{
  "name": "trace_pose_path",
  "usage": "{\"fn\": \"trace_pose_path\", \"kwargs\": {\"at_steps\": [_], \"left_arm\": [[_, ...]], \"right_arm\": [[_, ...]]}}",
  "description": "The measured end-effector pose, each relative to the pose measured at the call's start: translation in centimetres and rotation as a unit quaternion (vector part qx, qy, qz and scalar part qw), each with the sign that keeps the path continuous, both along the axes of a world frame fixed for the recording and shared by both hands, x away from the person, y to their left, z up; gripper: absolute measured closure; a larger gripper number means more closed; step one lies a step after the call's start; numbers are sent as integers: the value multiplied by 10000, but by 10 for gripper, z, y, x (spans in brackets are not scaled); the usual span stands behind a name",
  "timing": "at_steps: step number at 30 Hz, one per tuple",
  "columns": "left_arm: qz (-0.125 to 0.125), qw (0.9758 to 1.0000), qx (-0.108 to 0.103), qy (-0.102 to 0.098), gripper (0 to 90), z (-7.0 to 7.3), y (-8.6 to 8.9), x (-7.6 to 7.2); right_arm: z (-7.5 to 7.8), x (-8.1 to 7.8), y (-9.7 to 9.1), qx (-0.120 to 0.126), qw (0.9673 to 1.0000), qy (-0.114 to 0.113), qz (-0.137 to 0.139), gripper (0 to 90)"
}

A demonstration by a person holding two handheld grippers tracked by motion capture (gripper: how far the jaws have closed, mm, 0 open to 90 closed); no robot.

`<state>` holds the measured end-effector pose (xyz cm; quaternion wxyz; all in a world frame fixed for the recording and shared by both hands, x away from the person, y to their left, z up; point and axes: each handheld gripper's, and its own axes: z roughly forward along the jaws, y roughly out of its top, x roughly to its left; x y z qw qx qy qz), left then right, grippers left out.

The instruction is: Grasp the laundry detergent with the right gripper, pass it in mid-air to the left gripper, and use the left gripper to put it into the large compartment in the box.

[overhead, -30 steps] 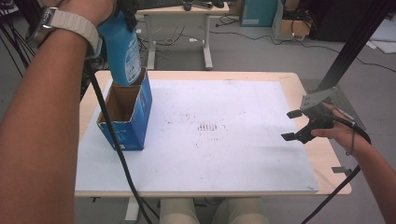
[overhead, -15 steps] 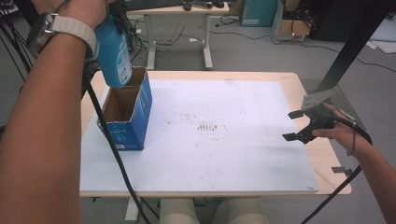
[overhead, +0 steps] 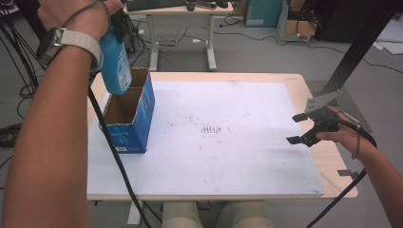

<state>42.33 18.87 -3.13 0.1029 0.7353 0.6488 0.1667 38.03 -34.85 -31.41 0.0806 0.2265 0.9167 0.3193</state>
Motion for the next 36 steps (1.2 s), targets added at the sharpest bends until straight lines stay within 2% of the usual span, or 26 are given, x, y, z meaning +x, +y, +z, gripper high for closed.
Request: {"fn": "trace_pose_path", "kwargs": {"at_steps": [3,16,25,29,36], "left_arm": [[40,10000,-11,-2,376,-5,3,1],[177,9998,-120,30,376,-41,15,9],[284,9995,-161,-1,376,-58,24,11],[282,9995,-120,-30,376,-67,26,12],[302,9994,-165,20,376,-87,27,14]], "right_arm": [[-1,1,0,27,10000,-43,36,73],[-3,1,0,-43,10000,24,45,73],[-4,0,-1,-54,10000,37,11,73],[-5,0,-1,-50,10000,32,5,73],[-5,-1,0,-58,10000,63,1,73]]}}
